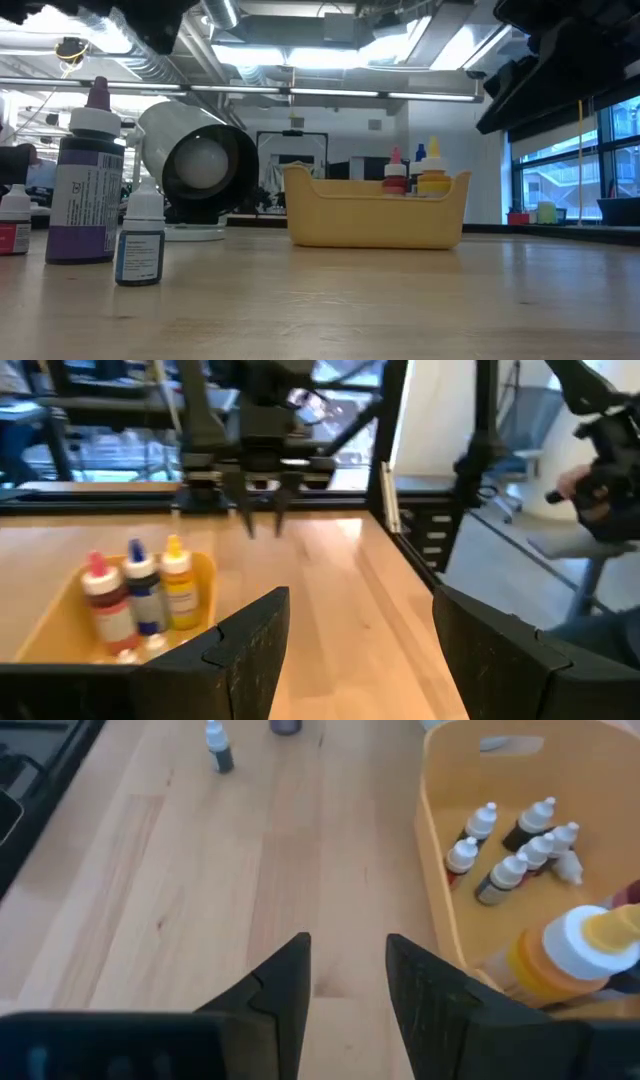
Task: Pick & Place food coloring
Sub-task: Put the large purple food coloring bottle into the yellow bin
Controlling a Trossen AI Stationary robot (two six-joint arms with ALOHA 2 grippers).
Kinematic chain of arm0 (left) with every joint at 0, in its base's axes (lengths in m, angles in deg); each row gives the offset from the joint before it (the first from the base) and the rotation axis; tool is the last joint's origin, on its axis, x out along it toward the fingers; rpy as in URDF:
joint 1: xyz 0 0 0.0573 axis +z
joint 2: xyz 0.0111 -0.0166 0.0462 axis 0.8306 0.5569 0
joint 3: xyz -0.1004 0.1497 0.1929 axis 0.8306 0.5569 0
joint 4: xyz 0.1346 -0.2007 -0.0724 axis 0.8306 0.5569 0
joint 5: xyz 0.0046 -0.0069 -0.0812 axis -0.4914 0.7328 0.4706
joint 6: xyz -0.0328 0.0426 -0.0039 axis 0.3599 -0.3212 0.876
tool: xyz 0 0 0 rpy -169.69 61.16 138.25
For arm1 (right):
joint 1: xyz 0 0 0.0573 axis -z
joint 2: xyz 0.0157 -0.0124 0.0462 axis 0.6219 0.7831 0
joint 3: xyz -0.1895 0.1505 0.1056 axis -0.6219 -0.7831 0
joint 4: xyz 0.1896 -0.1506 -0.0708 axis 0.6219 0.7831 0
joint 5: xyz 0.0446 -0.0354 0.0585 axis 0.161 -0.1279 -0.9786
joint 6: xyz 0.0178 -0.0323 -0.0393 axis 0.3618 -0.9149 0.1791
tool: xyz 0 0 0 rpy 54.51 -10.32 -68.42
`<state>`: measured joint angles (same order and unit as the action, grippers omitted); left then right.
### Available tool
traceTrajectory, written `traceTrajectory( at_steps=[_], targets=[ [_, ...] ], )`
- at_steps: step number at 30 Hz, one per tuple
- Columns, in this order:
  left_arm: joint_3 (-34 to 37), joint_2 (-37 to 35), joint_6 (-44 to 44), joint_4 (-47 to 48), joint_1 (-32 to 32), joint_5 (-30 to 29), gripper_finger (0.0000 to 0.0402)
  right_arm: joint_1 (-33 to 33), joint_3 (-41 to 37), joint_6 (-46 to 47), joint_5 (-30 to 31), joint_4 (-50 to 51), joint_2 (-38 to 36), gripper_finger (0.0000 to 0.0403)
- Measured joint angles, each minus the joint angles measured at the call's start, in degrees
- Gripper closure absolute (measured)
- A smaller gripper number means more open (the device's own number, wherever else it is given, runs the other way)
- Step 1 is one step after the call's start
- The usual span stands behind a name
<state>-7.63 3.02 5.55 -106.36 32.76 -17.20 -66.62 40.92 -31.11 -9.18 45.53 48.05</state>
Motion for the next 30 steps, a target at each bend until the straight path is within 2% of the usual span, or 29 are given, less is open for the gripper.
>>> traceTrajectory(
  at_steps=[10, 12, 22, 30],
  targets=[
    [-15.0, 11.9, 1.5, 17.0, -4.0, -0.2, 0.0162, 0.2, 0.3, 0.0, 0.0, -2.7, -0.1, 0.0269],
    [-16.6, 13.5, 2.5, 18.1, -4.7, 0.0, 0.0162, 0.2, 0.3, 0.0, 0.0, -2.6, -0.1, 0.0269],
    [-16.7, 19.8, 7.8, 17.2, -5.9, 1.0, 0.0162, 0.2, 0.3, 0.0, 0.1, -2.7, -0.1, 0.0269],
    [-16.7, 23.1, 8.0, 17.2, -5.9, 1.1, 0.0162, 0.2, 0.3, 0.0, 0.3, -2.7, -0.1, 0.0269]
  ],
)
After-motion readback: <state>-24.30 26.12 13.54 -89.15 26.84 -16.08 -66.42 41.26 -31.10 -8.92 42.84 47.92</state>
